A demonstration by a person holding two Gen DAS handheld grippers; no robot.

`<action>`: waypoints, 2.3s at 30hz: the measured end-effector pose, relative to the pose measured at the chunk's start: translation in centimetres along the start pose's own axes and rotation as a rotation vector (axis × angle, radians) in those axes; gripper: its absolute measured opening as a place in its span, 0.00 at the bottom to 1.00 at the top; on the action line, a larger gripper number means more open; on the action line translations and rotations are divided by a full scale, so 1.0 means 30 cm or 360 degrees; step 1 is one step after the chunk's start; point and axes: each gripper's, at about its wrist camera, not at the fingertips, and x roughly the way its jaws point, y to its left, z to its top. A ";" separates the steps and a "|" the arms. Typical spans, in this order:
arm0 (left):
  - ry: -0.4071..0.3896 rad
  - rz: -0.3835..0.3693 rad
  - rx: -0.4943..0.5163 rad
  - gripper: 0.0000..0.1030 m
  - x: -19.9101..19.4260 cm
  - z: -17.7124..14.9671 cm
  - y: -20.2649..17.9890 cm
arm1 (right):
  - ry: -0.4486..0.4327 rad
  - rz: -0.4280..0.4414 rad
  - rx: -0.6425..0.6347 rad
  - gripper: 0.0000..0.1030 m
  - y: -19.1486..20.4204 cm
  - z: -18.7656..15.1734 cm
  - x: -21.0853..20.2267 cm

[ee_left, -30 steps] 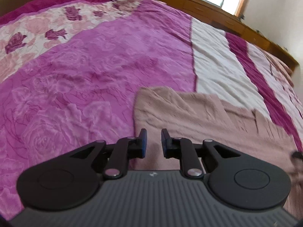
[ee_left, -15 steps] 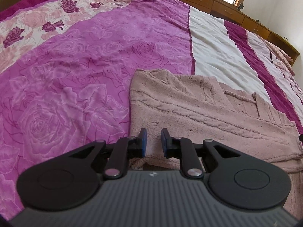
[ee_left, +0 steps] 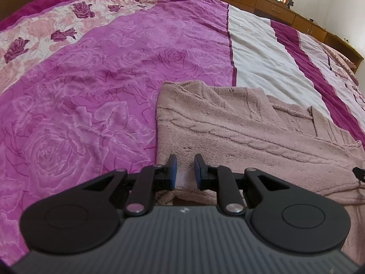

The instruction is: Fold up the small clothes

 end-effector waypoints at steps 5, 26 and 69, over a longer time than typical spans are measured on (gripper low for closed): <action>0.0004 -0.0001 -0.0046 0.18 -0.047 0.008 0.006 | 0.0001 0.0064 0.0106 0.57 -0.040 0.021 -0.037; -0.0008 0.0017 0.0119 0.48 -0.364 -0.041 -0.017 | -0.0089 0.0378 0.0247 0.72 -0.058 -0.006 -0.460; 0.0457 -0.0222 0.0123 0.55 -0.487 -0.363 0.090 | 0.0585 0.0219 0.0254 0.81 -0.190 -0.295 -0.688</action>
